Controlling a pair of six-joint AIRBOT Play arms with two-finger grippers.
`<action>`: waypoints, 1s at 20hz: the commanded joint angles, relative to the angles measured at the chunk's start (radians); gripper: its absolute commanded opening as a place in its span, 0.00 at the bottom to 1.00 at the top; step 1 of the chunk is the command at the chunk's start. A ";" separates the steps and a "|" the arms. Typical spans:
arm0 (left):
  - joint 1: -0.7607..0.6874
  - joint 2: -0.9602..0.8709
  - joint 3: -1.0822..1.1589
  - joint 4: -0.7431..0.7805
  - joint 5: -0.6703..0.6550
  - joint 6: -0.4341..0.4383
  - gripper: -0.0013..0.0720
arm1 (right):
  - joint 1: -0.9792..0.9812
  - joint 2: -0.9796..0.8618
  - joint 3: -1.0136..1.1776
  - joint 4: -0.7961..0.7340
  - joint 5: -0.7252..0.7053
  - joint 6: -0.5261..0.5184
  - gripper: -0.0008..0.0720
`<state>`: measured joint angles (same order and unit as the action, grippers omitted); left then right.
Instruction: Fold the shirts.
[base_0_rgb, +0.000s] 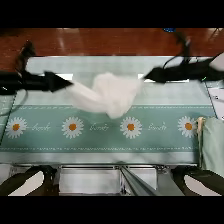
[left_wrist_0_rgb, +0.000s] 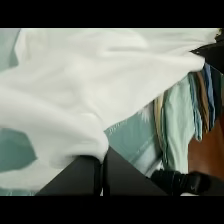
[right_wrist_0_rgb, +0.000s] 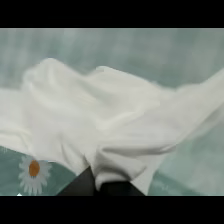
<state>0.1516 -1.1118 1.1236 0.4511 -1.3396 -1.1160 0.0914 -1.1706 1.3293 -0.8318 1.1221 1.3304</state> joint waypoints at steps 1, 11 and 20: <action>0.054 0.077 0.340 -0.028 0.032 -0.068 0.04 | -0.024 0.051 0.427 -0.191 0.079 0.100 0.04; 0.092 0.339 0.779 0.096 0.108 -0.075 0.04 | -0.024 0.351 0.722 -0.314 0.256 0.099 0.04; 0.092 0.503 0.741 0.328 -0.169 -0.262 0.04 | -0.024 0.443 0.623 -0.294 0.566 0.183 0.04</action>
<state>0.2428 -0.6331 1.8858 0.7300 -1.3613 -1.3090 0.0681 -0.7448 2.0094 -1.1343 1.5650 1.4799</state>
